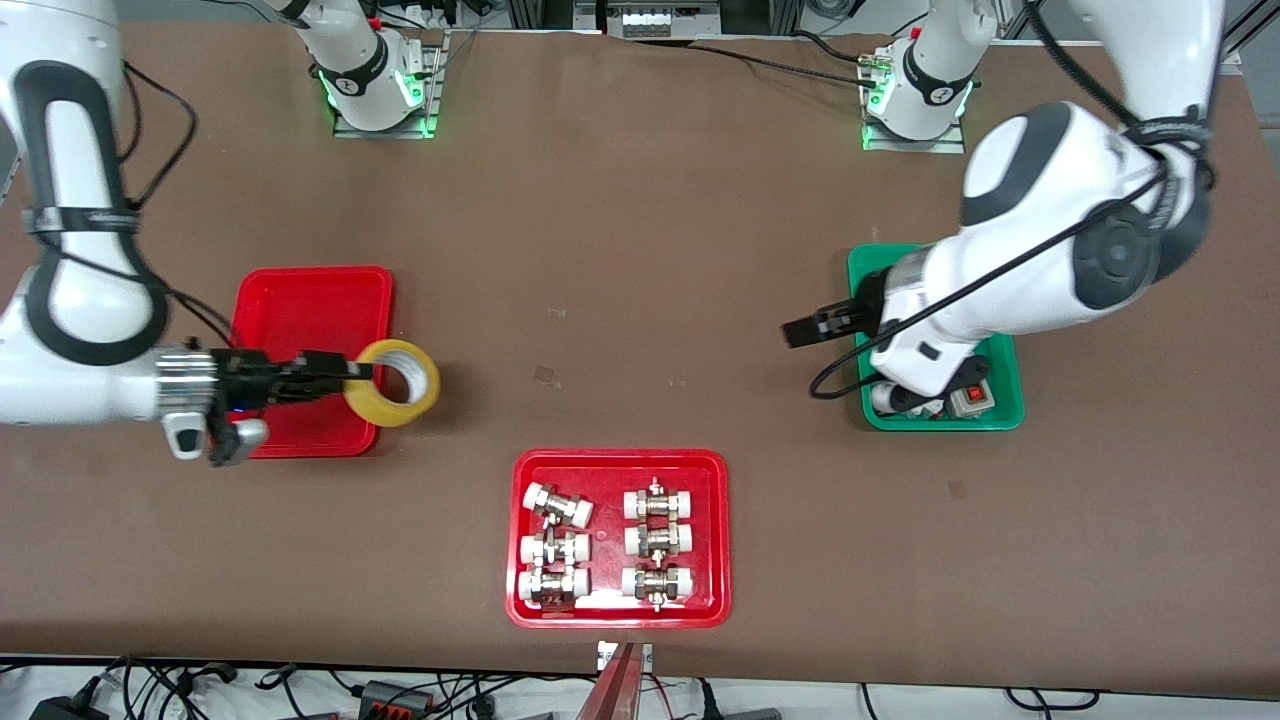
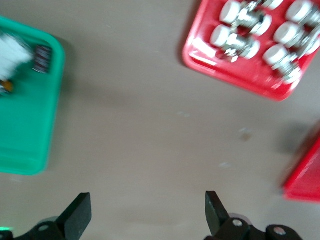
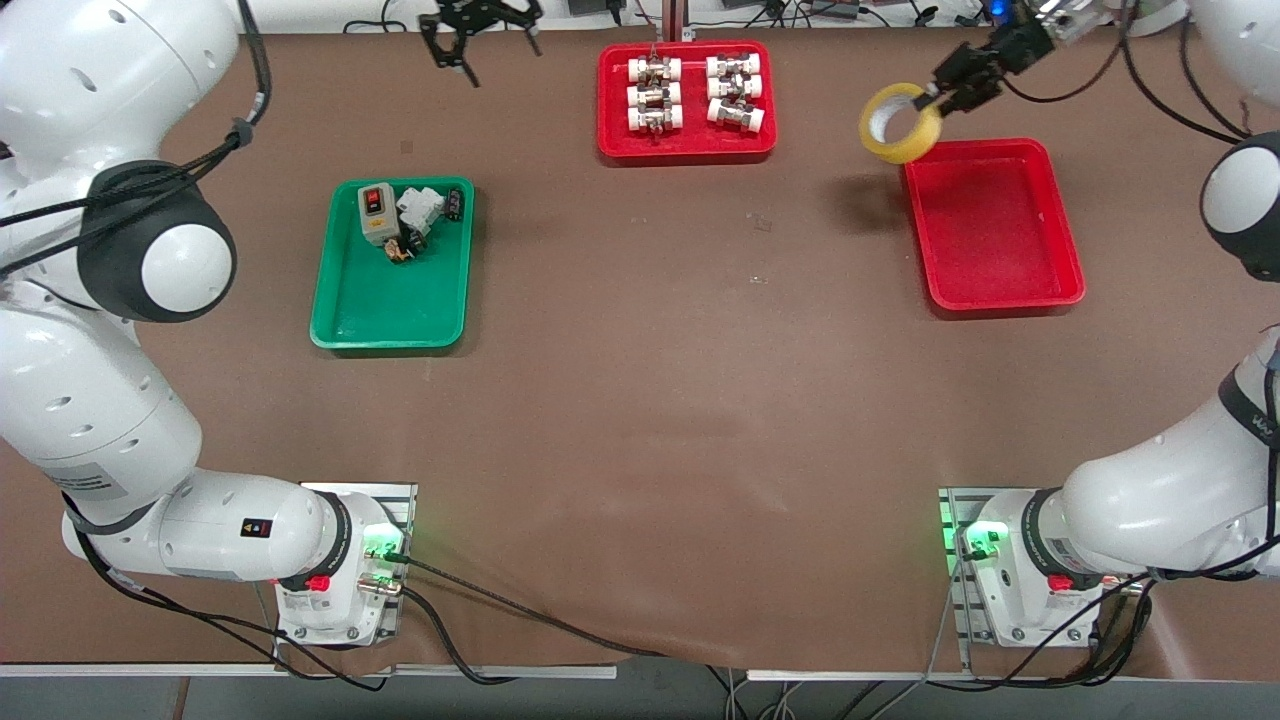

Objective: Left arm passes tape to right arm into tray
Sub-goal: 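Carry the tape with the right gripper into the empty red tray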

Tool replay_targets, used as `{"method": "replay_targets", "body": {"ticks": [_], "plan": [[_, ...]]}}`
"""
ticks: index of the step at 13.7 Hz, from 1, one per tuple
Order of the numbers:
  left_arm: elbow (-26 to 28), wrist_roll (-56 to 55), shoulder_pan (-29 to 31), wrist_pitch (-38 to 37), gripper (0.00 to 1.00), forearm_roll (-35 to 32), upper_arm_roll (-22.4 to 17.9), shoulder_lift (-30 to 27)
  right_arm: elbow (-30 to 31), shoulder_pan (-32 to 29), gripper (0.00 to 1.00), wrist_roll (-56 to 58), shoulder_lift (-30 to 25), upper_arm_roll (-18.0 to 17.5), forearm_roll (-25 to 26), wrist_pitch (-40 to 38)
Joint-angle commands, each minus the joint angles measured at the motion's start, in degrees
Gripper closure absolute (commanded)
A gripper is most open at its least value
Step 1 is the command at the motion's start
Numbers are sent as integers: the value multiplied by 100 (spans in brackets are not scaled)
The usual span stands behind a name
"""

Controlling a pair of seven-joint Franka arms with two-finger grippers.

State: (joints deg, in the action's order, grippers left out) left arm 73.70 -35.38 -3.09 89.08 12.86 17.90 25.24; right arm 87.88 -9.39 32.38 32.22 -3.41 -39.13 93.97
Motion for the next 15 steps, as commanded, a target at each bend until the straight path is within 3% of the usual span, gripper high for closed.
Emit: {"method": "replay_targets", "body": {"ticks": [1,4,6,8,9,10,12,13,15], "plan": [[118,1073,369,-732,0,-449,56,-283,10,-746,100,705,205,-125,221,-563],[205,1978,686,-981,0,-697,-32,-660,-7,-1258,100,1594,591,-125,677,-670],[450,2131,705,-955,0,-697,-679,-1142,-8,-1320,100,1753,811,-125,1134,-565],[714,2157,705,-945,0,-732,-1102,-1521,-8,-1338,97,2287,1040,-125,1188,-346],[994,2219,705,-937,0,-941,-1139,-1731,-16,-1320,85,2412,1067,-125,1276,-205],[1284,2280,705,-798,0,-1213,-1139,-1933,-51,-1277,63,2431,1058,-133,1529,-134],[1777,2552,705,-437,0,-1312,-1131,-2312,-87,-1215,7,2448,1032,-177,1899,85],[1814,2562,705,-418,0,-1312,-1105,-2331,-87,-1163,0,2518,1041,-178,2014,199],[2102,2553,713,-409,0,-1312,-1026,-2671,-113,-1083,0,2799,1032,-212,2286,393]]}}
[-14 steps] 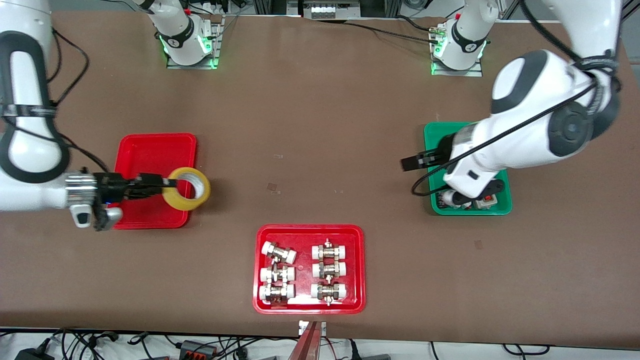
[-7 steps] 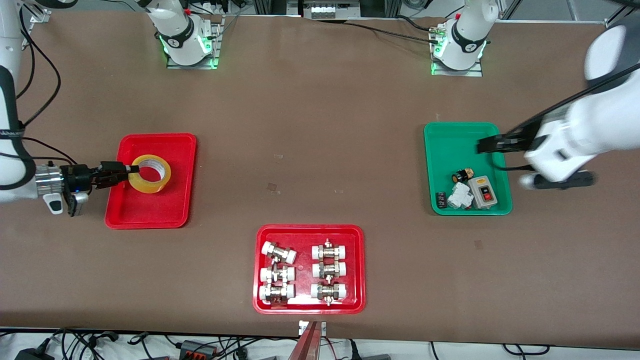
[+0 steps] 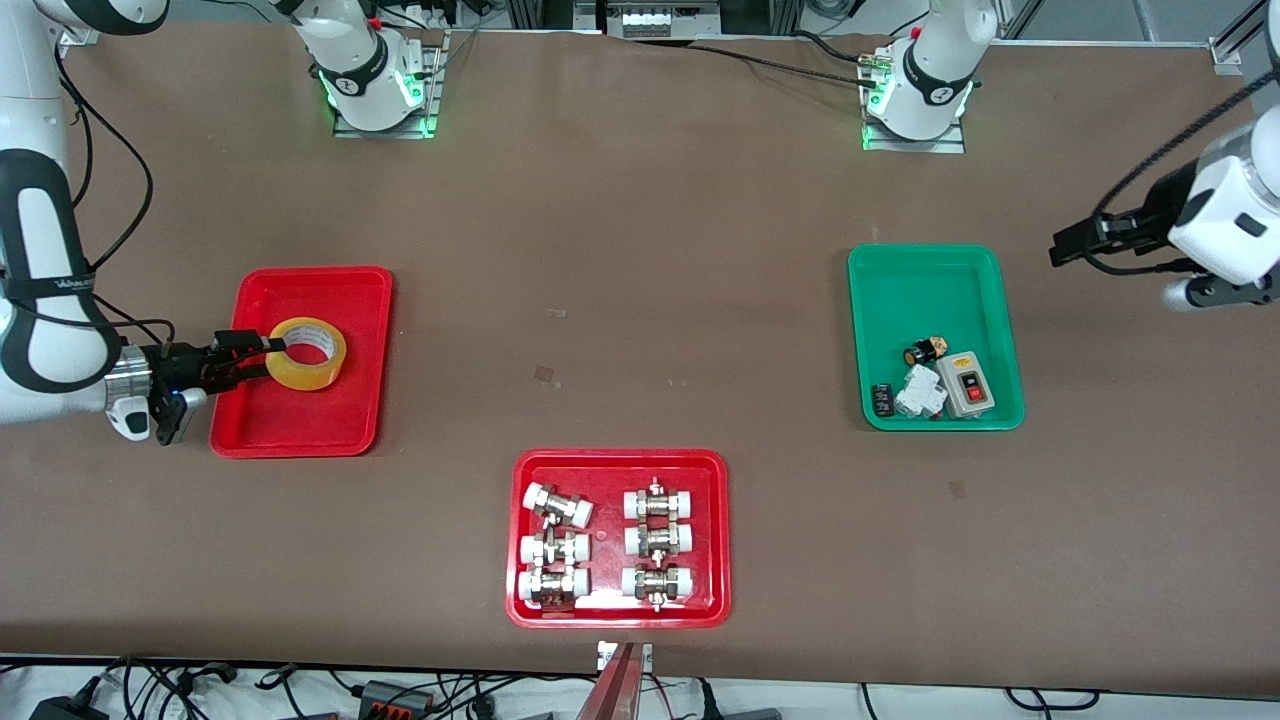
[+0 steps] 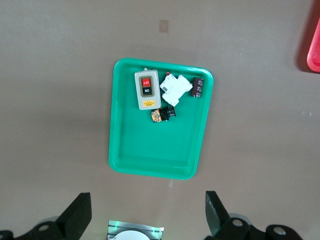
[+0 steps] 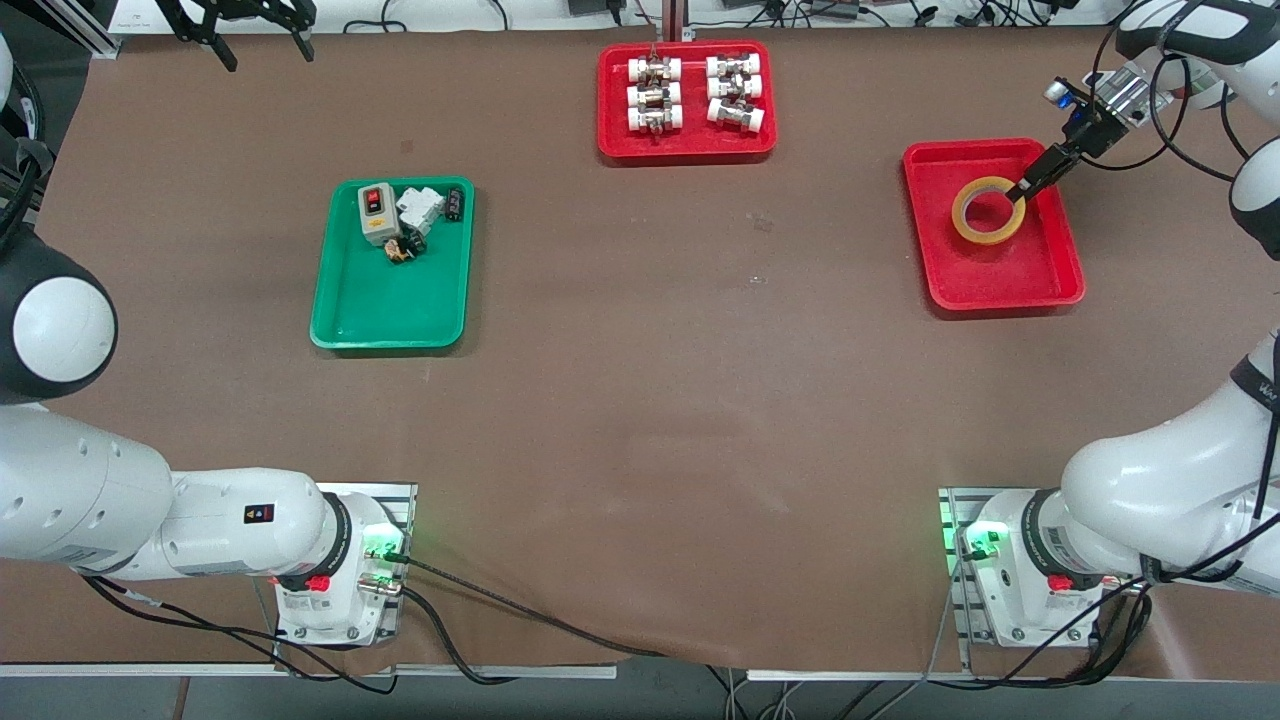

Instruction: Left arm passes tape to right arm into tray

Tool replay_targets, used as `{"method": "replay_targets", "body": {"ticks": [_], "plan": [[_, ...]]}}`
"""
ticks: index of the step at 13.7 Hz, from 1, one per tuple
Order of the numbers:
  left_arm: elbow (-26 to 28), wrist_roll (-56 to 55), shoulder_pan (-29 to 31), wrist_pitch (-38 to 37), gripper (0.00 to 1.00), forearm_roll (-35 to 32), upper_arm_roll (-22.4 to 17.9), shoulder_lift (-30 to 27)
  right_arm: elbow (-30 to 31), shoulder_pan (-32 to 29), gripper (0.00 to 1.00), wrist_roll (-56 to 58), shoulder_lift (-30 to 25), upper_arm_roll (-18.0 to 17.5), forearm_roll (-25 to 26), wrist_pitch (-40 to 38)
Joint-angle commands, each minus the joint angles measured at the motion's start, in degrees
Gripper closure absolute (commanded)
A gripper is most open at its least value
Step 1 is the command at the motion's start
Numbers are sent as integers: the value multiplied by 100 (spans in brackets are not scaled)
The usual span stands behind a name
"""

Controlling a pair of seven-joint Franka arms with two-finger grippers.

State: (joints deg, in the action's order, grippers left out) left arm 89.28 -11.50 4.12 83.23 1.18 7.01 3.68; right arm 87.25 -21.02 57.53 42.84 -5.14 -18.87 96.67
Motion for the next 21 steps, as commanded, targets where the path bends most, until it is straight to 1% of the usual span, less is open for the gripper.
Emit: {"method": "replay_targets", "body": {"ticks": [1,3,4,6,7,8,10,11,13,15,17,18,21], "plan": [[712,166,-8,185,0,-145,168,-683,-120,185,0,407,-48,-40,409,237],[758,166,10,193,0,-145,204,-746,-234,326,0,469,-144,-40,743,343],[766,166,19,202,0,-145,195,-755,-253,440,0,470,-336,-40,953,457],[766,183,10,211,0,-145,142,-755,-244,721,0,391,-801,-14,1183,712],[705,209,19,220,0,-145,142,-720,-244,879,0,356,-1021,12,1375,774],[653,210,19,228,0,-145,134,-667,-253,968,0,173,-1232,13,1630,809],[477,192,10,202,0,-145,151,-579,-209,1300,0,-826,-1724,-5,2105,723],[433,192,10,202,0,-145,186,-518,-191,1511,0,-1388,-1988,4,2255,574],[389,201,10,237,0,-92,195,-448,-191,1837,0,-2863,-2410,-5,2388,48],[388,201,-60,465,0,-109,221,-447,-244,2075,0,-3771,-2692,-23,2379,-261],[380,192,-78,579,0,-118,283,-430,-270,2111,0,-5490,-2912,-14,2344,-577],[388,192,-78,650,0,-92,300,-430,-253,2120,0,-5855,-3131,-14,2292,-683],[406,201,-25,563,0,-92,380,-447,-148,2111,0,-6209,-3615,4,2248,-527]]}}
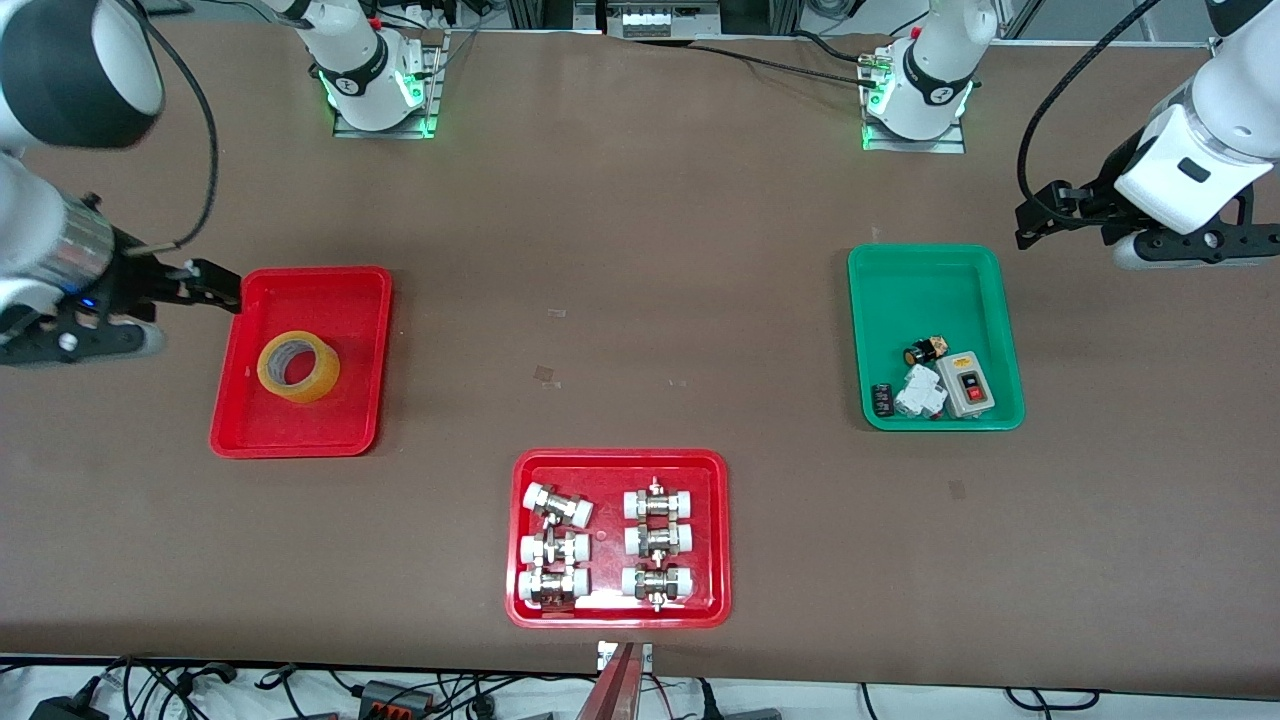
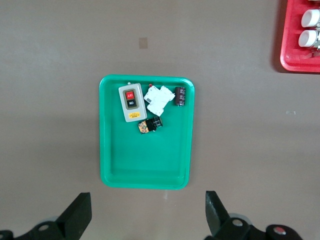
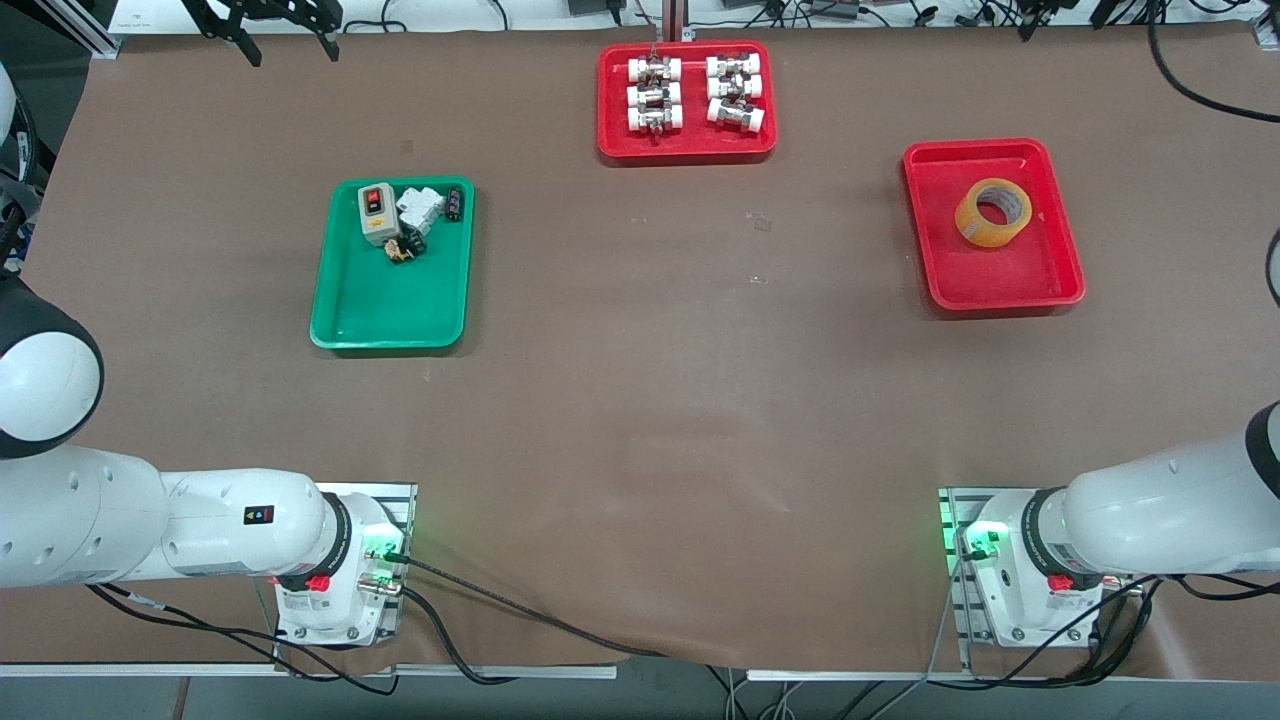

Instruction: Left arm passes tape to right arm into tray

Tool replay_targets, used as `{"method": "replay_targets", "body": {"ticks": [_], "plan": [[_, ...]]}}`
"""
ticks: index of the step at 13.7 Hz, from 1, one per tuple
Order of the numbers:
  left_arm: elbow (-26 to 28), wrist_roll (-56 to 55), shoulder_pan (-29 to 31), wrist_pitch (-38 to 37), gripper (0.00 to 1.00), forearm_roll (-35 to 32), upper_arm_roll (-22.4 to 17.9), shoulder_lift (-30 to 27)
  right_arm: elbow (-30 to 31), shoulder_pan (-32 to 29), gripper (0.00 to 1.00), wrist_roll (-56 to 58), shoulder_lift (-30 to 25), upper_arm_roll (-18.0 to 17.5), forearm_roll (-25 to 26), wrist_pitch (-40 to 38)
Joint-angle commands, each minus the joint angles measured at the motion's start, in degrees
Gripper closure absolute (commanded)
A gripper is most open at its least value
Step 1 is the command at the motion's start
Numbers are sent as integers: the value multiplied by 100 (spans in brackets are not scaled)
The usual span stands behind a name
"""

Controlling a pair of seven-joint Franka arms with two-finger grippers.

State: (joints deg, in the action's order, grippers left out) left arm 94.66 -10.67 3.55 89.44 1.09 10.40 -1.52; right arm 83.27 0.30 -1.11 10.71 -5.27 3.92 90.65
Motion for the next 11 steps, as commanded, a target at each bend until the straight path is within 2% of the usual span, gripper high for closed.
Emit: {"method": "replay_targets", "body": {"ticks": [1,3,6,7,11], "plan": [[-141,109,23,-32,0,-83,41,81,494,-82,0,-346,-595,52,-232,180],[-141,109,-3,55,0,-100,41,108,952,-371,0,-233,-920,140,-846,435],[-132,82,-4,3,0,-65,85,82,1086,-347,0,-144,-1124,123,-744,410],[-132,47,-4,3,0,-65,146,90,1077,-338,0,-144,-1159,79,-544,340],[-141,30,-4,20,0,-48,164,90,779,-346,0,-39,-958,53,-436,111]]}}
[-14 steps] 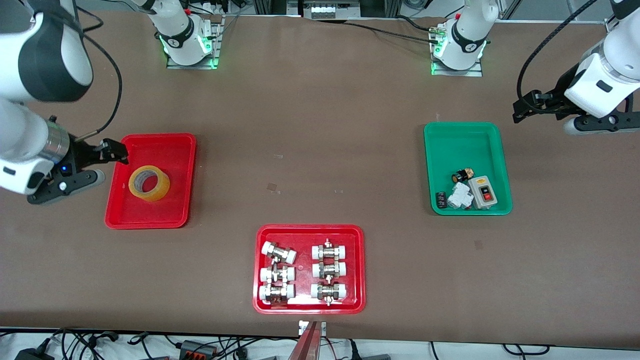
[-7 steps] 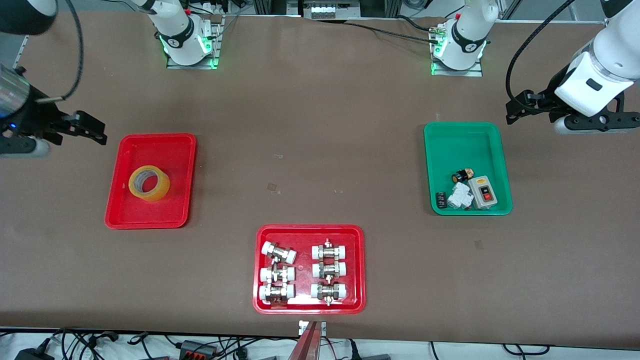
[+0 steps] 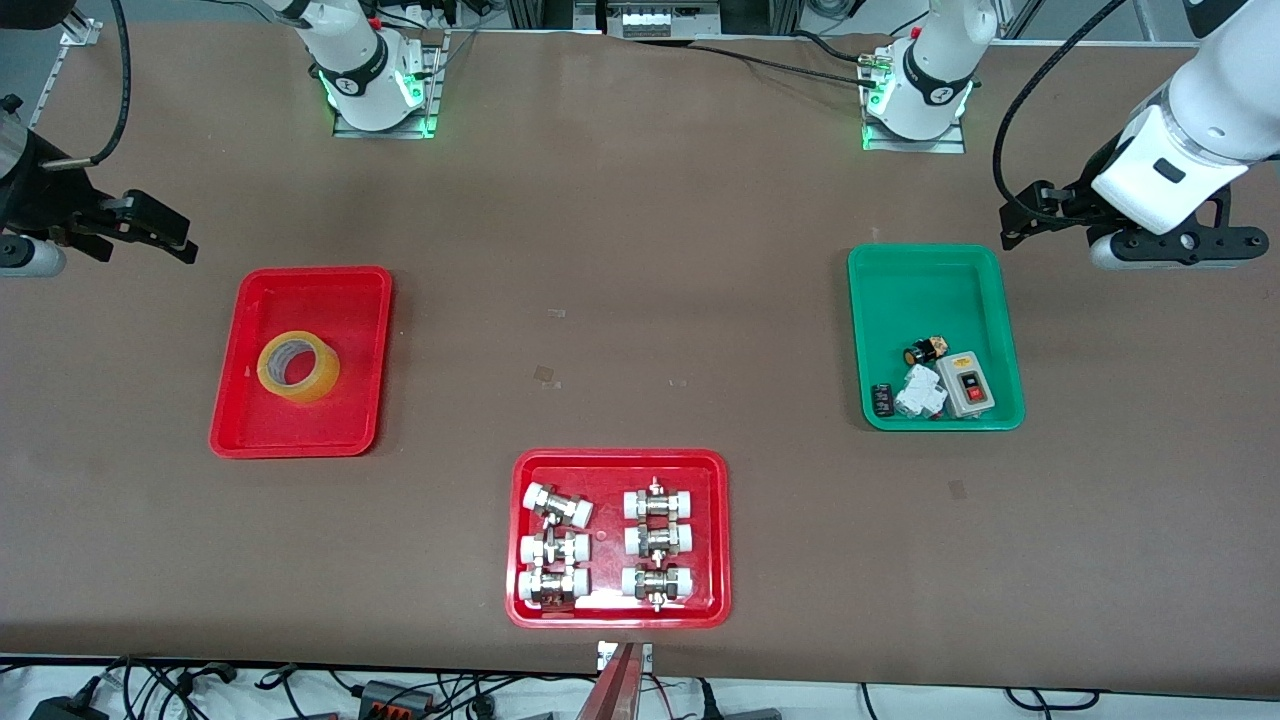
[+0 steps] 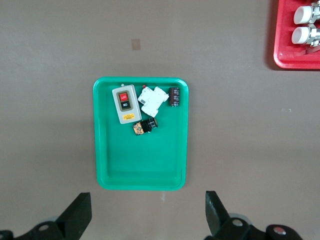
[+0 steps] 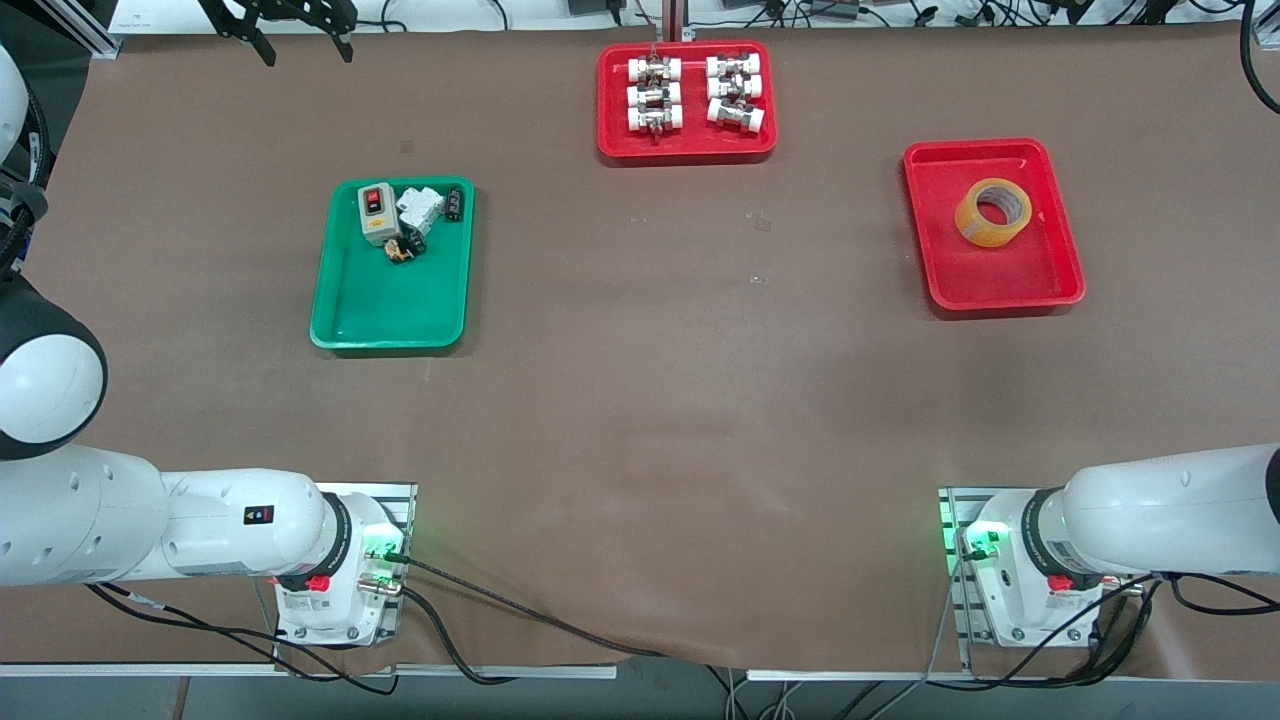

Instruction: Left arm passes tape to right arm into tray

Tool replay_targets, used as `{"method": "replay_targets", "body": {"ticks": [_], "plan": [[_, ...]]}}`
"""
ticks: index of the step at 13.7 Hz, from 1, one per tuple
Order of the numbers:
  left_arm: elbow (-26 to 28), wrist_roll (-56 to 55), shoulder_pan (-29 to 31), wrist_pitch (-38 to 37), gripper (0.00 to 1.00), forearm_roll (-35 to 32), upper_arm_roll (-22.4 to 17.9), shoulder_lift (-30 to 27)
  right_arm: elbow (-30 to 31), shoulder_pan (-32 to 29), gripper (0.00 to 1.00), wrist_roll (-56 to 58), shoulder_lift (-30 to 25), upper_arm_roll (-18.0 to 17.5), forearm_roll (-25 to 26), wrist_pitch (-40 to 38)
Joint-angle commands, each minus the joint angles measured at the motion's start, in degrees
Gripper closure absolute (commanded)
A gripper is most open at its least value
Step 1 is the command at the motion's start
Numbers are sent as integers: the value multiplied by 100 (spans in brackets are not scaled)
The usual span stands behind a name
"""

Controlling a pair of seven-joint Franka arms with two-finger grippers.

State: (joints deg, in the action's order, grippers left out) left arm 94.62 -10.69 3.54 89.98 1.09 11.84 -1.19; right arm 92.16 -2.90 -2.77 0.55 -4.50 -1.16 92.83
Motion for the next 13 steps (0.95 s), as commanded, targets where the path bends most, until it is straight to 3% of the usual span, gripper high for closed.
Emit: {"method": "replay_targets", "body": {"ticks": [1,13], "plan": [[-137,40,6,-33,0,-39,11,57,-136,-35,0,128,94,-25,64,-108],[-137,32,15,-15,0,-30,11,57,-145,0,0,128,68,-33,46,-178]]}}
